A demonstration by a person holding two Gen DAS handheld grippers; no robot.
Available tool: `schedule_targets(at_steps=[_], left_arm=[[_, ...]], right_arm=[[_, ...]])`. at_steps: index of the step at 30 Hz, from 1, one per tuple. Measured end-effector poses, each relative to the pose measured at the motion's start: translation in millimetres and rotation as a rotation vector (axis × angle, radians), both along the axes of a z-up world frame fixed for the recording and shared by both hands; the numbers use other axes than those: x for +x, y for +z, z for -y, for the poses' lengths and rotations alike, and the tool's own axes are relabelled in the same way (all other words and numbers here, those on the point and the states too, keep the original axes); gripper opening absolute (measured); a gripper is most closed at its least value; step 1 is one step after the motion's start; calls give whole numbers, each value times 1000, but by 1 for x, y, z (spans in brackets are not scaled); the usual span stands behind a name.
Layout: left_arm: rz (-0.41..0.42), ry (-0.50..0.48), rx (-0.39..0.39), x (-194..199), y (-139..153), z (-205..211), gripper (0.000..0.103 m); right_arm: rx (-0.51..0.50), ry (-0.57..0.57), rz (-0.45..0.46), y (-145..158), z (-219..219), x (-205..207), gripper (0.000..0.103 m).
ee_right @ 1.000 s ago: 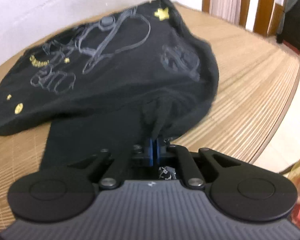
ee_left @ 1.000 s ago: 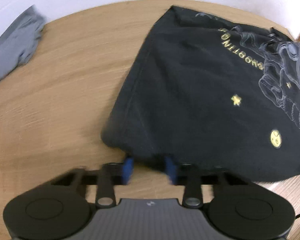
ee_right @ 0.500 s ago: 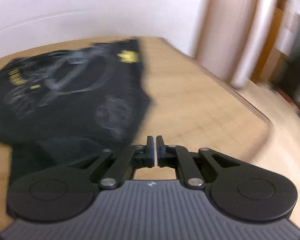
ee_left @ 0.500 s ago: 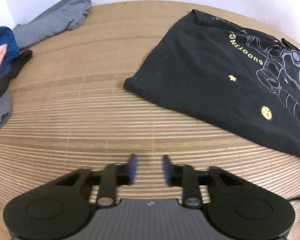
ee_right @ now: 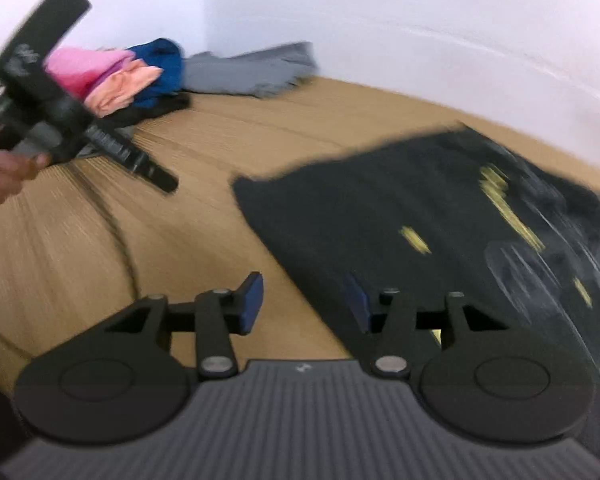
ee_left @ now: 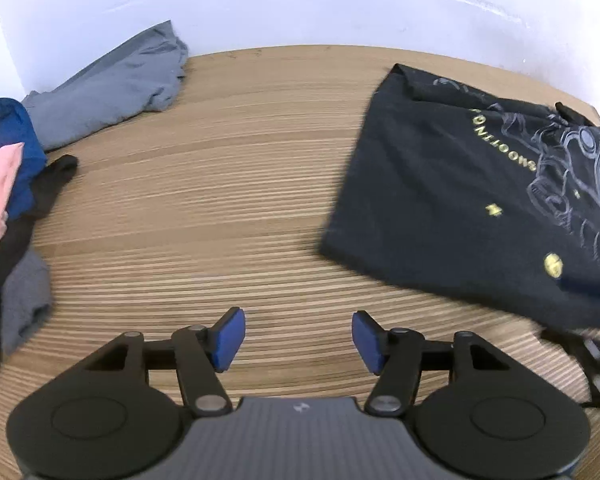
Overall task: Fold clothes
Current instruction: 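Release the T-shirt and withdraw both grippers from it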
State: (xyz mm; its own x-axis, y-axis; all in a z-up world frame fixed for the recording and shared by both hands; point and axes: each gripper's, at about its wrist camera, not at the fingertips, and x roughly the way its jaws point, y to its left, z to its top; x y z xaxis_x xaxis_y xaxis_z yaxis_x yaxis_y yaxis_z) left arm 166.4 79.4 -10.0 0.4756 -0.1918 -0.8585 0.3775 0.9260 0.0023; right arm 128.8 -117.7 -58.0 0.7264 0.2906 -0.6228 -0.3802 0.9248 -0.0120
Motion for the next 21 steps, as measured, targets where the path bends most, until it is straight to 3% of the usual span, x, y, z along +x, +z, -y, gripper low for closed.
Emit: schedule_targets(at_steps=[5, 9, 11, 12, 13, 14, 16, 19, 21], left_arm=[[-61, 26, -50, 6, -12, -51, 62], [-91, 22, -67, 3, -19, -67, 62], [-92, 25, -73, -1, -21, -68, 62], [-91, 30, -75, -2, -22, -69, 62], [-90, 36, -76, -4, -22, -70, 62], [-90, 44, -81, -5, -22, -72, 62], [-86, 61, -89, -10, -19, -79, 62], [-64, 78, -86, -20, -8, -91, 62], [-39, 87, -73, -29, 0, -100, 62]], right_arm=[[-40, 72, -57, -22, -53, 67, 49], [-157, 42, -33, -36, -77, 81, 49], [-143, 3, -41, -38, -73, 91, 48], [-109, -6, -71, -38, -69, 99, 46], [-71, -11, -106, -37, -66, 107, 33], [-33, -16, -141, -36, -63, 116, 10], [48, -53, -213, -34, -57, 130, 5], [264, -113, -331, -34, -37, 139, 5], [352, -83, -361, -34, -34, 127, 5]])
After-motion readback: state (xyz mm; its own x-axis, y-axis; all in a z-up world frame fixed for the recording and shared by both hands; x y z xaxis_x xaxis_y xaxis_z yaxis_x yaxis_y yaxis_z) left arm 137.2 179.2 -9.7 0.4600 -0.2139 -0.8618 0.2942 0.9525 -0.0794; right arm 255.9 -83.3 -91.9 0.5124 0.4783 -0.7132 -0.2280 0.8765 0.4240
